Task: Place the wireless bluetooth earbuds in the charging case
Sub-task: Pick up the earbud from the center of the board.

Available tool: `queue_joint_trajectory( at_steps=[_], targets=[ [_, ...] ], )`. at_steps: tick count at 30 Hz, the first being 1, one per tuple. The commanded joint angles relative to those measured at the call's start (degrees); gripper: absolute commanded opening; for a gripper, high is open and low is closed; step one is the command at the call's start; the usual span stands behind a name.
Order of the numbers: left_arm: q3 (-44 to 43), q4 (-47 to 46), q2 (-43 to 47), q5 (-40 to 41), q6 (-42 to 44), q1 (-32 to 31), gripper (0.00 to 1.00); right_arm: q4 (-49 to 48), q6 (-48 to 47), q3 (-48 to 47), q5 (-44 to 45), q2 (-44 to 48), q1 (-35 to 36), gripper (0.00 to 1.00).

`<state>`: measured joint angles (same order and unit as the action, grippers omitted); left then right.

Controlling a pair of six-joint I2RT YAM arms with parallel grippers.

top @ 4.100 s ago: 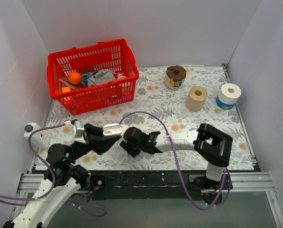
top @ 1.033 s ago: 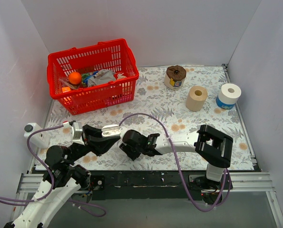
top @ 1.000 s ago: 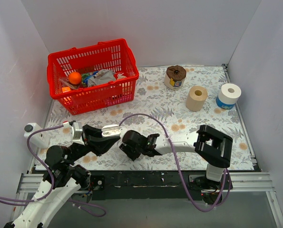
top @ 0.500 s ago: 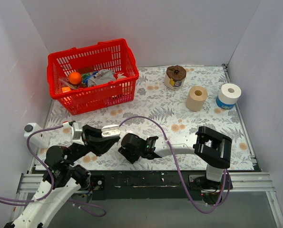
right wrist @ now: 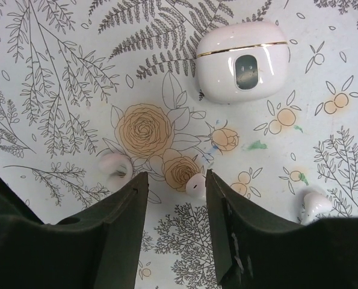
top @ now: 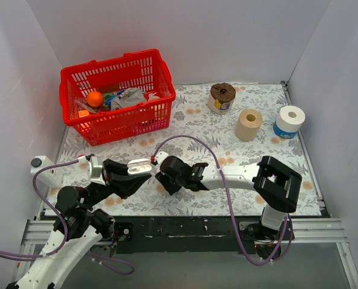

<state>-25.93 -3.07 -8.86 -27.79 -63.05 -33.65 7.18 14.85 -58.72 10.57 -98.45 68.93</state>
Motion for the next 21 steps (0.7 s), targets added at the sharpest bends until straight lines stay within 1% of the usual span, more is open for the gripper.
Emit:
queue_joint_trajectory(
  at_steps=[1, 21],
  targets=[
    [-0.1, 0.7, 0.6, 1.0, -0.1, 0.1, 0.00, -0.4, -0.5, -1.8, -1.3, -0.1, 0.3, 0.51],
    [0.2, 0.9, 0.9, 1.1, -0.2, 0.2, 0.00, -1.6, -0.1, -2.3, -3.8, -3.1, 2.3, 0.50]
  ],
)
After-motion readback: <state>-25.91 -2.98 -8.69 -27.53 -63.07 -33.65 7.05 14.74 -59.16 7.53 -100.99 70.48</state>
